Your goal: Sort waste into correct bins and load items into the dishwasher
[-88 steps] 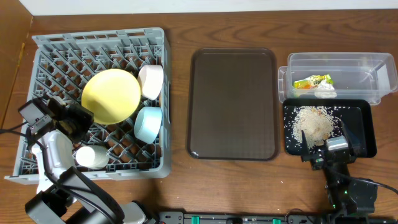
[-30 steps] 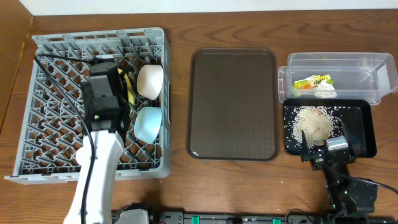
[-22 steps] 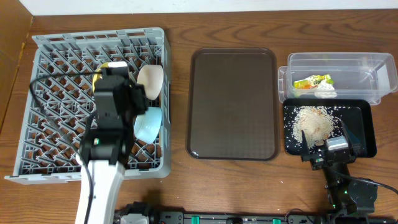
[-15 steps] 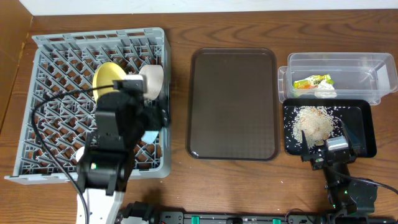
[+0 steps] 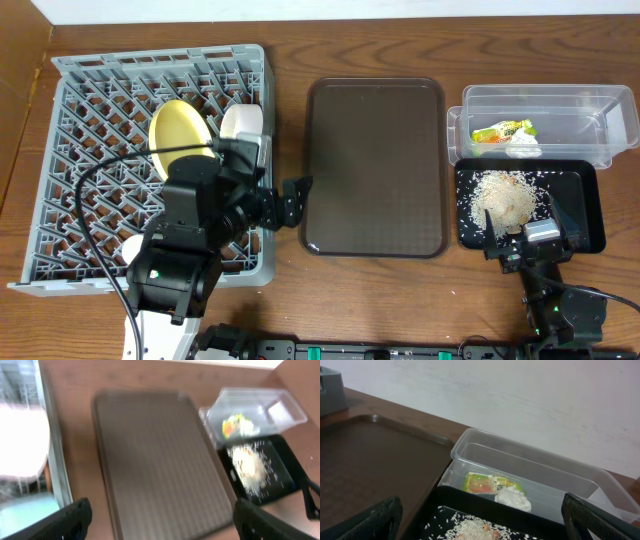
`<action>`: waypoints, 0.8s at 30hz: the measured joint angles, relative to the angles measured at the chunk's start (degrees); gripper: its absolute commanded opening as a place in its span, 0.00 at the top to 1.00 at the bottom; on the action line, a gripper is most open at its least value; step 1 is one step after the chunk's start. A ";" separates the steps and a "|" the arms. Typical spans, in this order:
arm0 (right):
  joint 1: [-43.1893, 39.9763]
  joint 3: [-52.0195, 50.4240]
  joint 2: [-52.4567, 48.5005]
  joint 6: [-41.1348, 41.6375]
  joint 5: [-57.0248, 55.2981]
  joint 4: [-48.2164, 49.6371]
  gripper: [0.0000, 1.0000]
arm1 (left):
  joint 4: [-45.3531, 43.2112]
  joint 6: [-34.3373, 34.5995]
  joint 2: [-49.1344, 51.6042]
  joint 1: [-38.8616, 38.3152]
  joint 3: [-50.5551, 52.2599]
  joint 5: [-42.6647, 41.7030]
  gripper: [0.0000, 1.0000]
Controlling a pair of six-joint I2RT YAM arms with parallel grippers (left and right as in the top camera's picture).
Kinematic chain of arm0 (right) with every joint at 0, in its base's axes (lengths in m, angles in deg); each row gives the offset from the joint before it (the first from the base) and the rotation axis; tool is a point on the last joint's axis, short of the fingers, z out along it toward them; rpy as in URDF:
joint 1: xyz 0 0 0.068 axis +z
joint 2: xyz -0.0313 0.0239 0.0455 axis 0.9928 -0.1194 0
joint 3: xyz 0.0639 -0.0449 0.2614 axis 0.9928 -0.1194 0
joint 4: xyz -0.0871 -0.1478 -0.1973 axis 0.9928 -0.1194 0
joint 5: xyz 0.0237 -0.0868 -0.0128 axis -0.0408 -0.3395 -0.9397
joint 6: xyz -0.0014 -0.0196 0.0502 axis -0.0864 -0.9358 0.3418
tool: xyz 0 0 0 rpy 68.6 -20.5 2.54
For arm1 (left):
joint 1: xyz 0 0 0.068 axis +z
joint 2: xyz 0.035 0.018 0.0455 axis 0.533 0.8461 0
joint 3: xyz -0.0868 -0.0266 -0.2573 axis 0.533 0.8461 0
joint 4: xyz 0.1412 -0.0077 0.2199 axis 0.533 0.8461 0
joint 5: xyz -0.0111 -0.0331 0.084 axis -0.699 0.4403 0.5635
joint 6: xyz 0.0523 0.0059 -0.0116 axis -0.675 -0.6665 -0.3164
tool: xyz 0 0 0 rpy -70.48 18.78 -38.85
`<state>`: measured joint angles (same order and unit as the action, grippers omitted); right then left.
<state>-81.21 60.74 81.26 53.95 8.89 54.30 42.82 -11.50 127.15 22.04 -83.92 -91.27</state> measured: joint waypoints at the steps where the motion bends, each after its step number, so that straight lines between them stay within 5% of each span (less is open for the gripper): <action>1: 0.00 0.00 0.00 -0.02 0.00 0.02 0.01 | -1.55 -0.94 0.00 -0.09 0.00 0.09 0.09; 7: 0.00 0.00 0.00 -0.02 0.00 0.02 0.01 | -12.61 -5.22 -1.57 -0.48 1.97 2.16 0.08; 15: 0.00 0.00 0.00 0.00 0.00 0.00 0.01 | -31.04 -6.67 -15.39 -0.50 20.55 4.52 0.08; 24: 0.00 0.00 0.00 -0.02 0.00 0.00 0.01 | -34.27 -6.64 -36.13 -0.50 37.46 7.02 0.08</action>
<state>-81.21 60.74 81.26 53.93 8.89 54.30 8.55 -18.15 91.02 21.53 -46.46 -84.26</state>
